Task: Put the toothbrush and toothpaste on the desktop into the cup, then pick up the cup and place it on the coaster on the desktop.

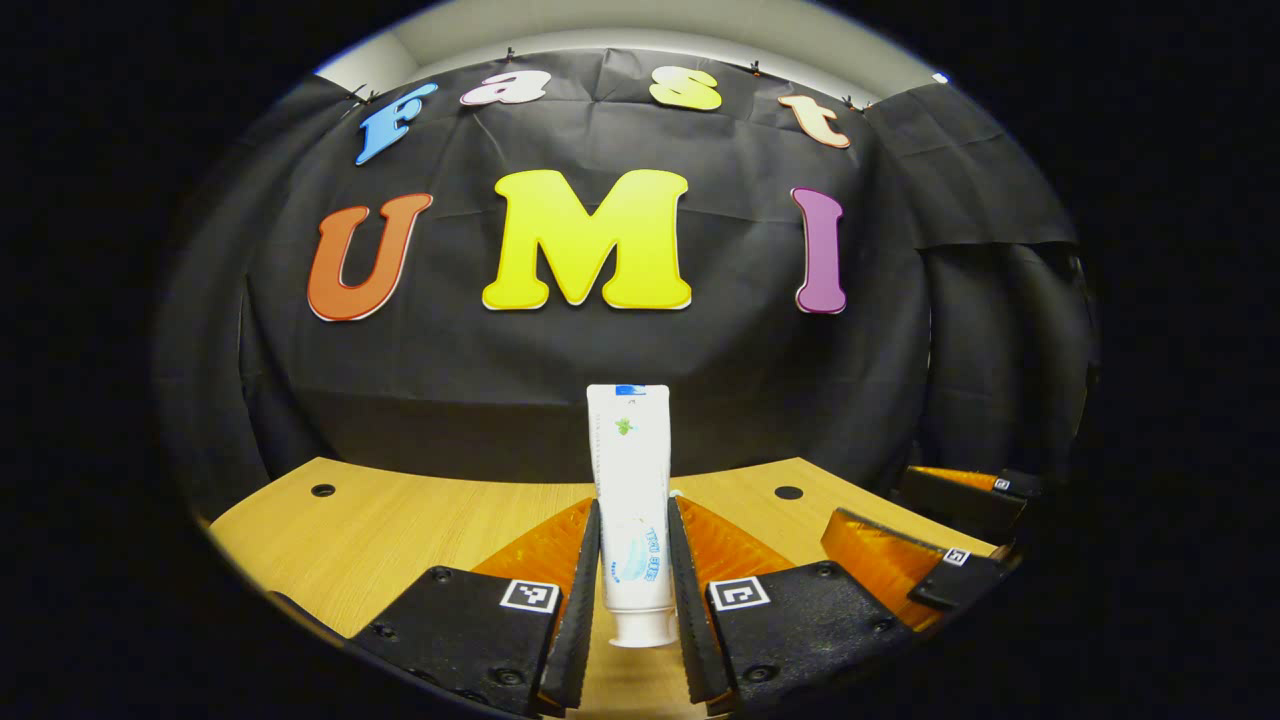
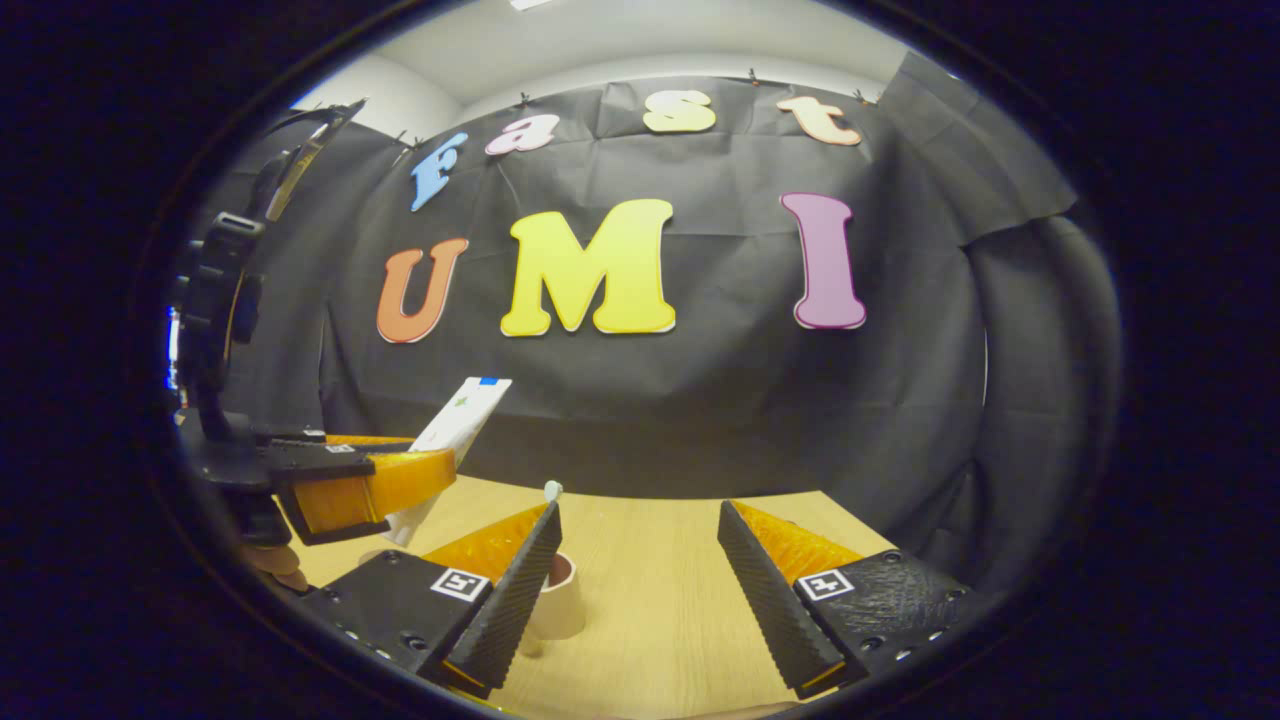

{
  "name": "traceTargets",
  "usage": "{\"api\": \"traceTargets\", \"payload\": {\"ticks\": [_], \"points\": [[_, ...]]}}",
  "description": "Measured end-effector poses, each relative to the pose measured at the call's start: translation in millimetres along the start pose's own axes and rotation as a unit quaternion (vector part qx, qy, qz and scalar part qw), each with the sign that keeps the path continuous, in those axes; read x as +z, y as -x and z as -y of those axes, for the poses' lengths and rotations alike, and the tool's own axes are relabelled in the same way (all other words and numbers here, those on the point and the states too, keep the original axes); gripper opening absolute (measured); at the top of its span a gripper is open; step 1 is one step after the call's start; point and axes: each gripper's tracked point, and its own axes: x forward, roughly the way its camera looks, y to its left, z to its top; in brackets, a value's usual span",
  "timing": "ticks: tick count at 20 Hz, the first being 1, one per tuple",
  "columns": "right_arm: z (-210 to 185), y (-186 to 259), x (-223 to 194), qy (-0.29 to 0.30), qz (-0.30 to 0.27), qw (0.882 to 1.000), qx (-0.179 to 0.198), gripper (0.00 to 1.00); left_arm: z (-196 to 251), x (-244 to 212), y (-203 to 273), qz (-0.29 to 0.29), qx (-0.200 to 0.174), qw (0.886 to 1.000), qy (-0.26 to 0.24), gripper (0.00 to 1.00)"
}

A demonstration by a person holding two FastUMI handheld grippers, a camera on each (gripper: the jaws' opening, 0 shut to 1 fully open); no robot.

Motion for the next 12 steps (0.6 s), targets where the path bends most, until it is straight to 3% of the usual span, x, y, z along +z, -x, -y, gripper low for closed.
{"api": "traceTargets", "payload": {"ticks": [9, 10, 12], "points": [[21, -2, 1, -0.037, -0.003, 0.999, -0.010, 0.96, 18, -18, -25, -0.031, -0.012, 0.999, 0.005, 0.42], [22, -3, 1, -0.046, -0.005, 0.999, -0.008, 0.96, 17, -18, -25, -0.032, -0.011, 0.999, 0.004, 0.47], [26, -4, 0, -0.049, -0.007, 0.999, -0.010, 0.96, 17, -19, -26, -0.036, -0.014, 0.999, 0.004, 0.42]]}}
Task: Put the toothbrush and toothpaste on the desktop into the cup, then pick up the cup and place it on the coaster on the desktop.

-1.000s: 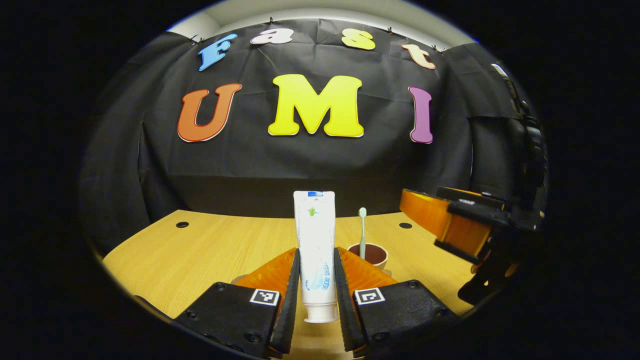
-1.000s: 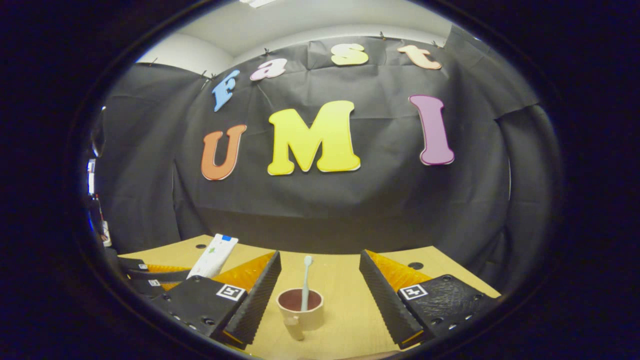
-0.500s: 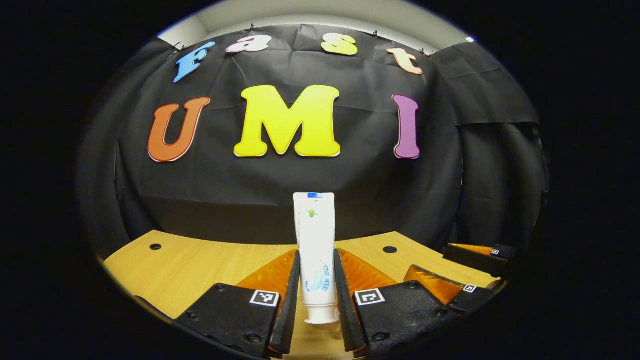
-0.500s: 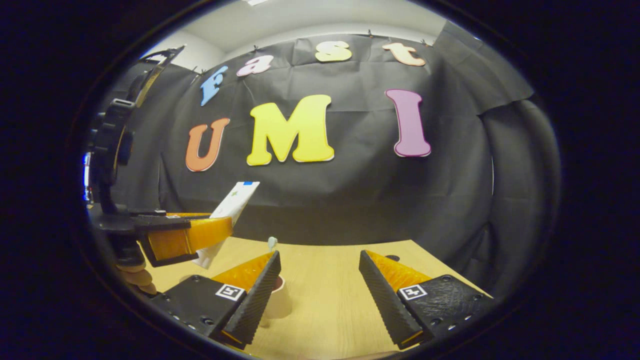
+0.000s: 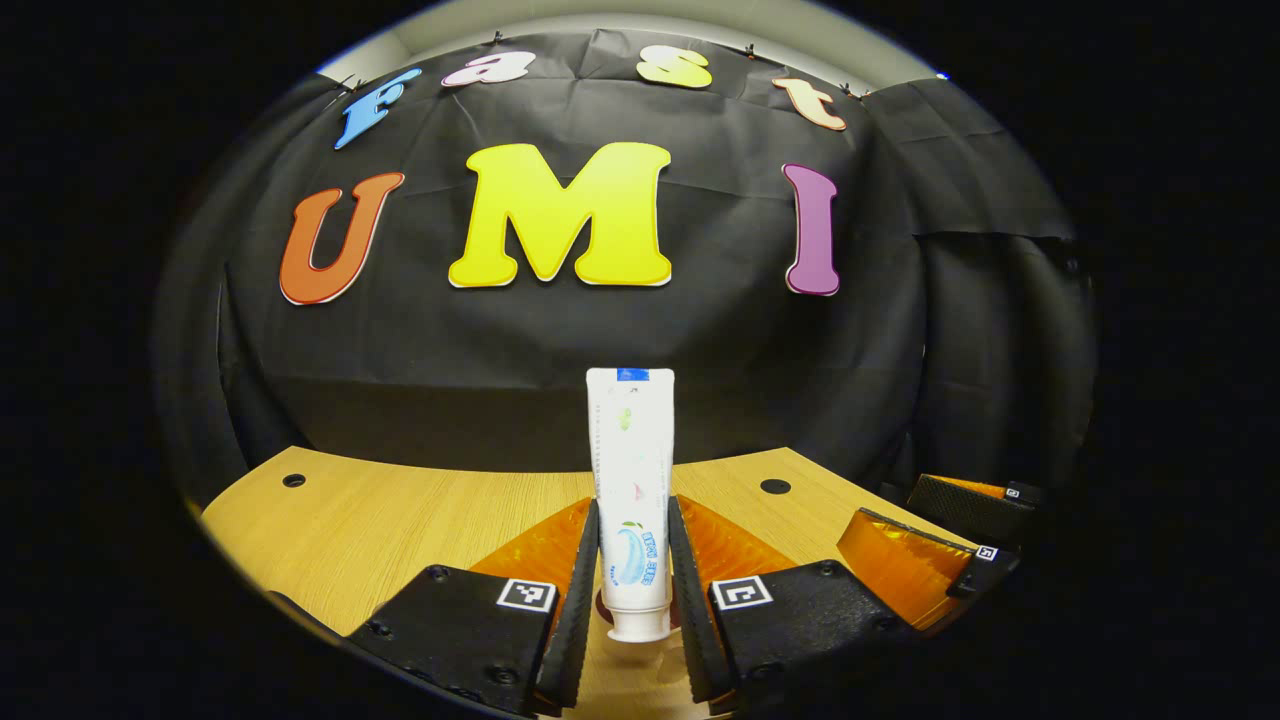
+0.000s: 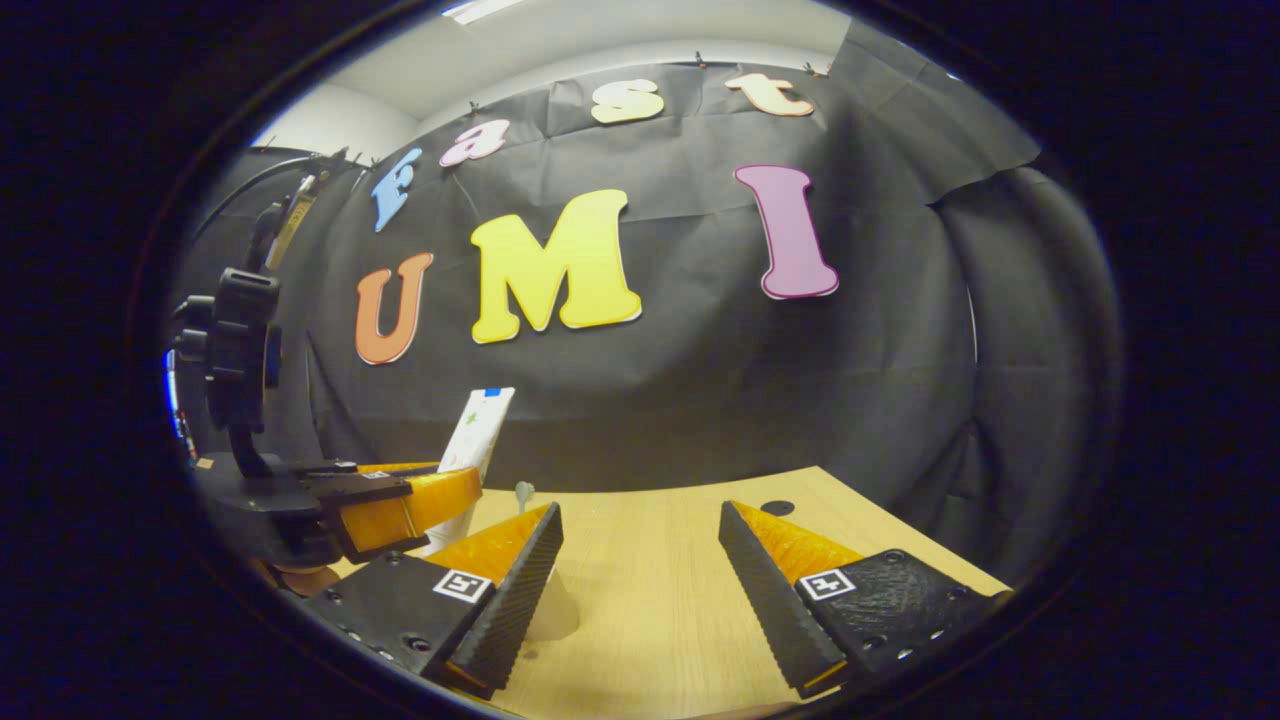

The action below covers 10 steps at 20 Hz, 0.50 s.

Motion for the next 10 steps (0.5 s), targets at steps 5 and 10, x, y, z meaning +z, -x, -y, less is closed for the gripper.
{"api": "traceTargets", "payload": {"ticks": [5, 10], "points": [[0, 0, -3, 0.003, -0.007, 1.000, -0.001, 0.96, 2, -8, 1, -0.018, -0.006, 1.000, 0.004, 0.43], [-1, 0, -7, 0.005, -0.011, 1.000, -0.001, 0.96, -2, 12, 10, 0.013, 0.009, 1.000, 0.000, 0.43]]}}
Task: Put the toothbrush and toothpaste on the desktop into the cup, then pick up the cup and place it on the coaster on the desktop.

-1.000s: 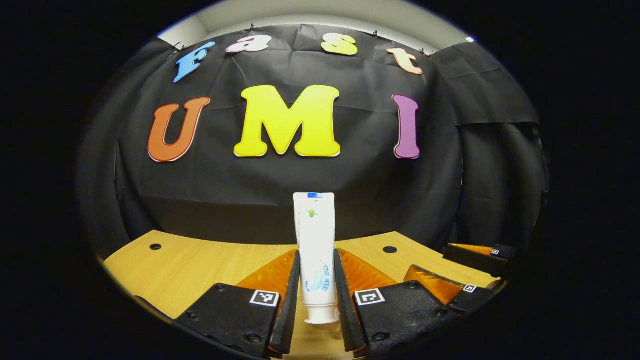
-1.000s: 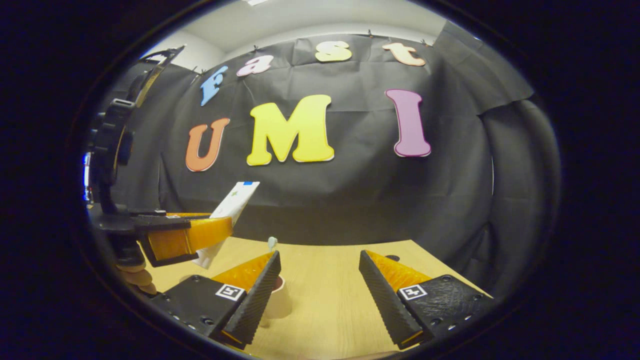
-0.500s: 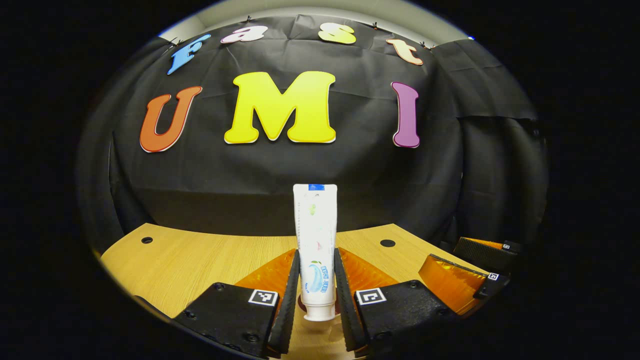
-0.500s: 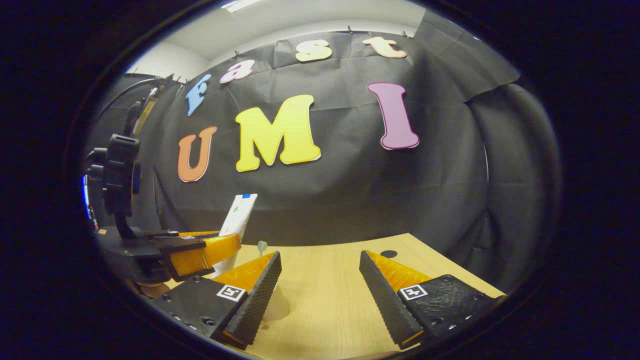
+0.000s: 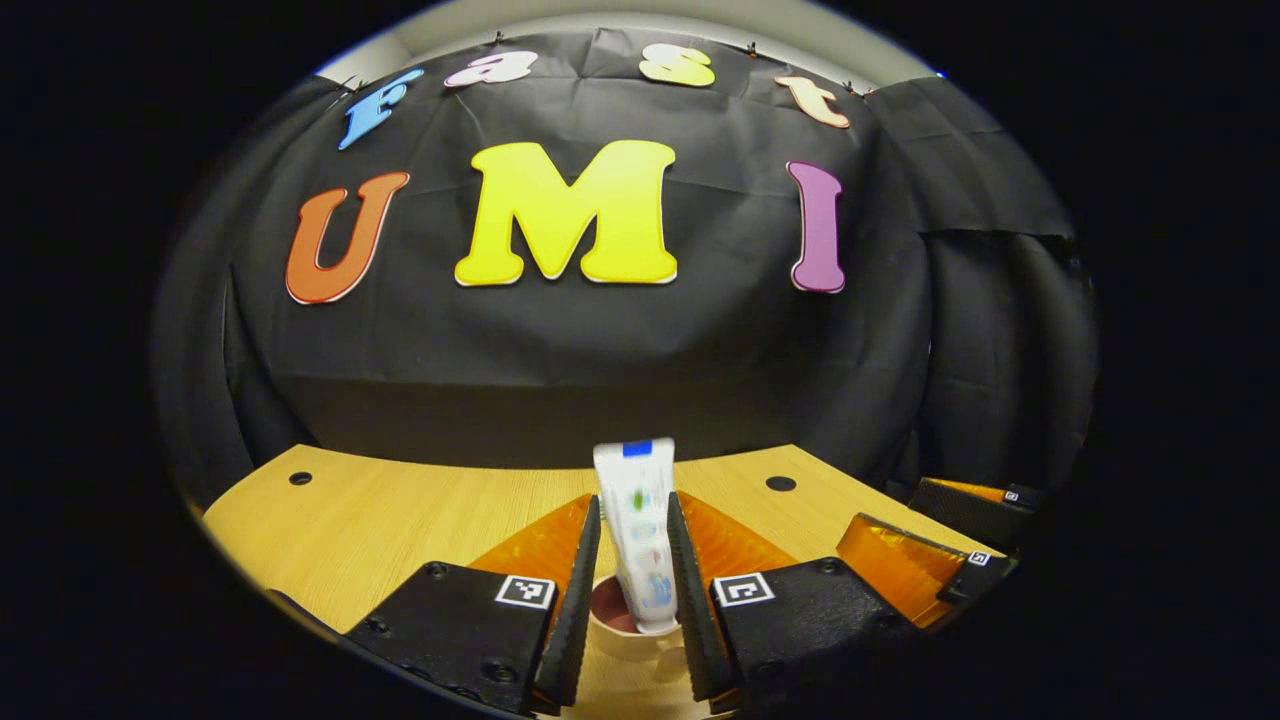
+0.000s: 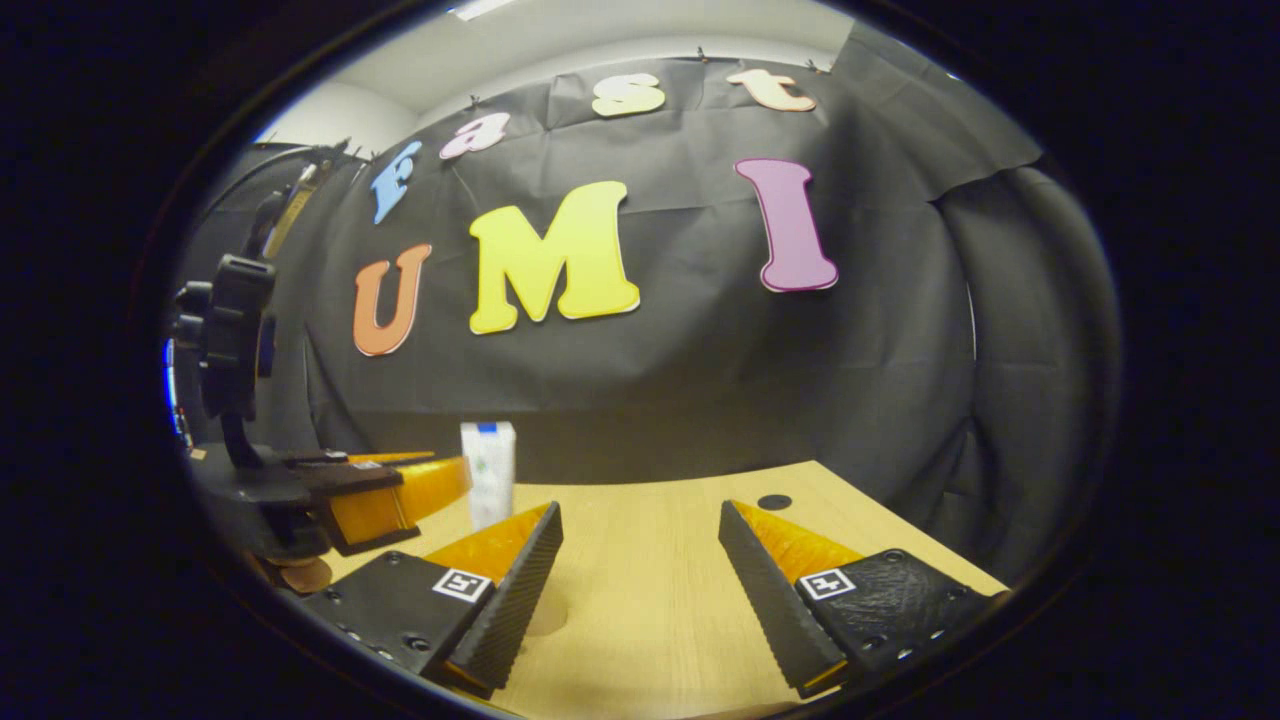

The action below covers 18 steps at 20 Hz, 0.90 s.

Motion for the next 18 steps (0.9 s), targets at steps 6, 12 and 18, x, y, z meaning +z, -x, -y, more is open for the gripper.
{"api": "traceTargets", "payload": {"ticks": [6, 12, 18], "points": [[-5, 3, -8, 0.004, -0.014, 1.000, 0.002, 0.96, 1, 12, 23, 0.012, -0.016, 1.000, -0.005, 0.58], [-20, 15, -25, 0.014, -0.048, 0.999, 0.010, 0.96, -28, 8, 55, 0.005, -0.006, 1.000, -0.002, 0.88], [-44, 14, -40, 0.031, -0.100, 0.994, 0.028, 0.96, -66, 2, 93, 0.015, 0.018, 1.000, -0.018, 1.00]]}}
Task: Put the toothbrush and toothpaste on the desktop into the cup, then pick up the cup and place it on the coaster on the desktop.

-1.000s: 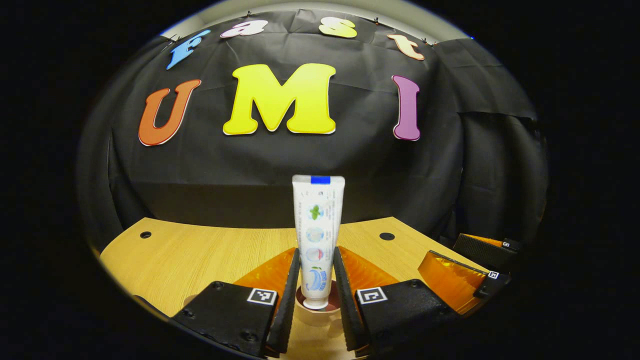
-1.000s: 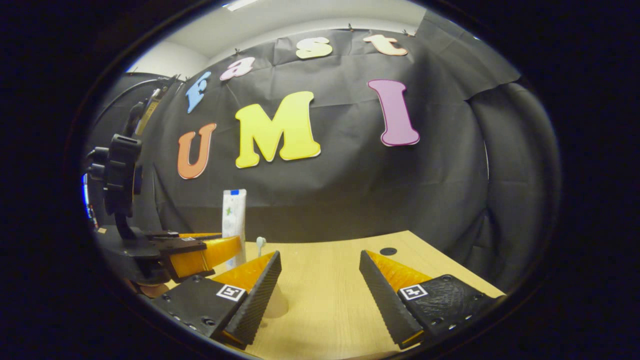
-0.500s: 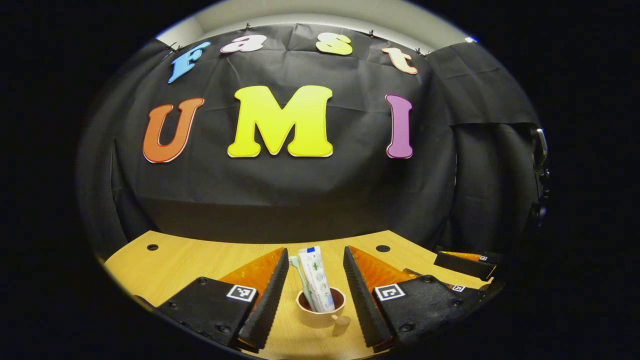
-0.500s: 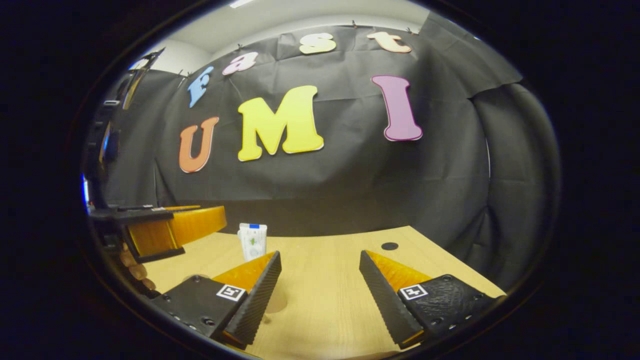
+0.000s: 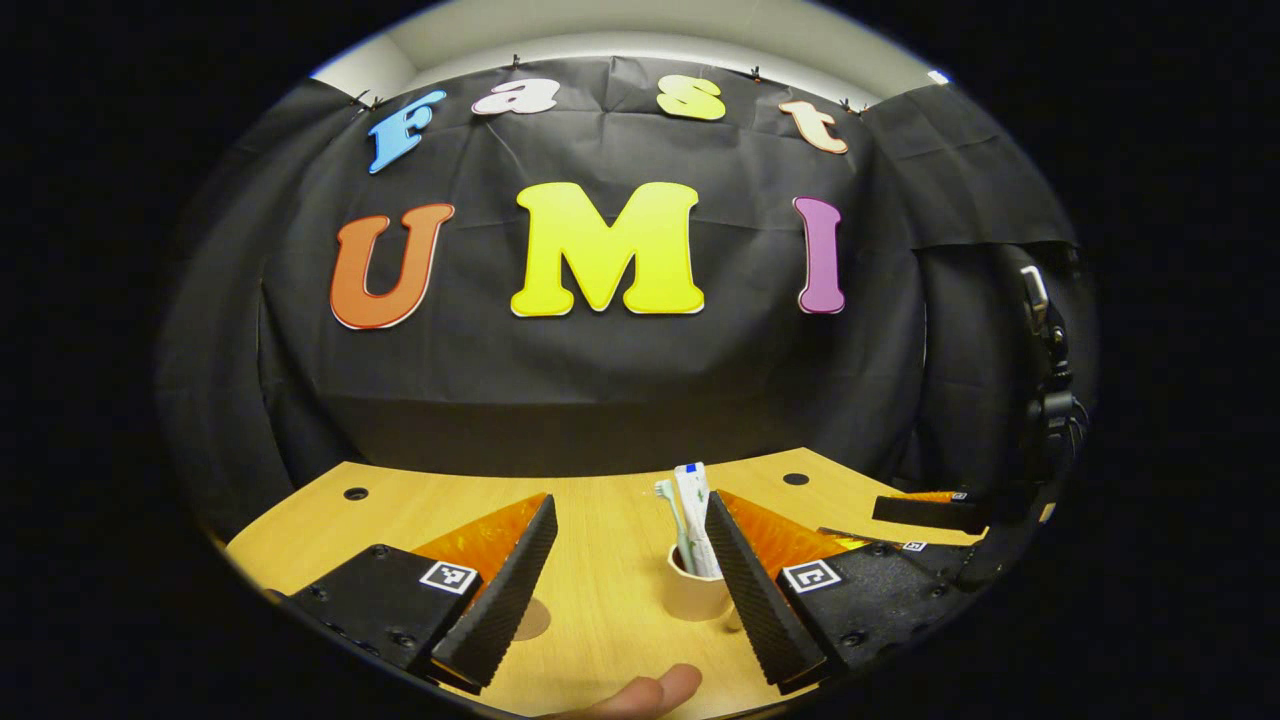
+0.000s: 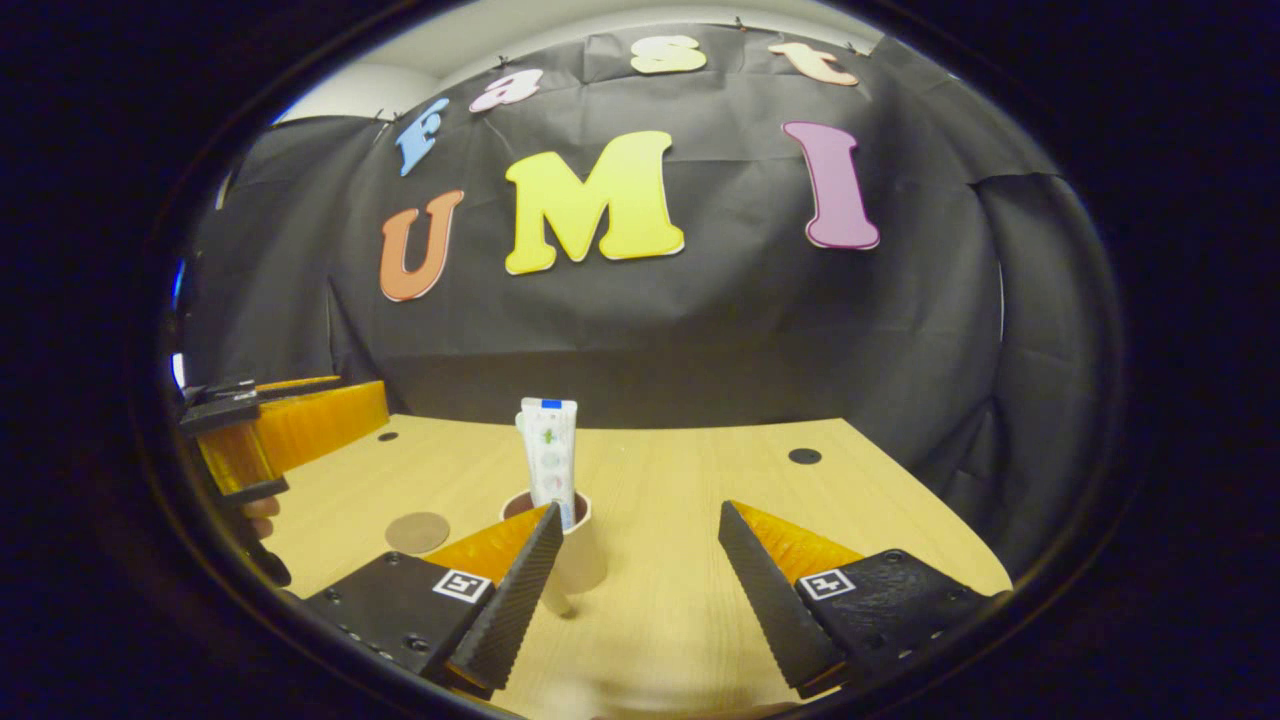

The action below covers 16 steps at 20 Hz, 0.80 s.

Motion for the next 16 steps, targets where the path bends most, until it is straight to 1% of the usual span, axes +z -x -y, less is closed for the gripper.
{"api": "traceTargets", "payload": {"ticks": [1, 3, 5, 6, 7, 9, 11, 12, 13, 14, 15, 16], "points": [[-4, -1, 1, 0.003, -0.008, 1.000, 0.002, 0.96, -6, -1, 6, 0.002, 0.003, 1.000, -0.003, 0.95], [-14, -5, 0, 0.013, -0.027, 1.000, 0.008, 0.96, -19, -4, 19, 0.007, 0.013, 1.000, -0.005, 0.95], [-28, -10, -5, 0.020, -0.055, 0.998, 0.022, 0.96, -30, -11, 30, 0.007, 0.023, 1.000, -0.002, 0.95], [-35, -11, -10, 0.022, -0.075, 0.996, 0.032, 0.94, -35, -14, 38, 0.007, 0.027, 1.000, -0.001, 0.95], [-44, -14, -15, 0.028, -0.094, 0.994, 0.044, 0.96, -40, -16, 44, 0.009, 0.032, 0.999, 0.001, 0.95], [-49, -23, -25, 0.038, -0.129, 0.990, 0.045, 0.96, -50, -22, 55, 0.012, 0.041, 0.999, -0.002, 0.95], [-54, -33, -42, 0.043, -0.174, 0.983, 0.043, 0.94, -62, -26, 65, 0.015, 0.052, 0.998, -0.009, 0.95], [-56, -37, -51, 0.041, -0.198, 0.978, 0.042, 0.96, -67, -28, 70, 0.017, 0.057, 0.998, -0.010, 0.95], [-58, -42, -59, 0.039, -0.221, 0.973, 0.043, 0.96, -71, -31, 75, 0.018, 0.057, 0.998, -0.010, 0.94], [-58, -47, -63, 0.037, -0.240, 0.969, 0.038, 0.94, -73, -33, 79, 0.018, 0.055, 0.998, -0.008, 0.95], [-60, -53, -68, 0.034, -0.258, 0.965, 0.038, 0.96, -76, -35, 82, 0.018, 0.054, 0.998, -0.005, 0.95], [-63, -57, -76, 0.035, -0.281, 0.959, 0.037, 0.94, -80, -37, 85, 0.019, 0.057, 0.998, -0.003, 0.95]]}}
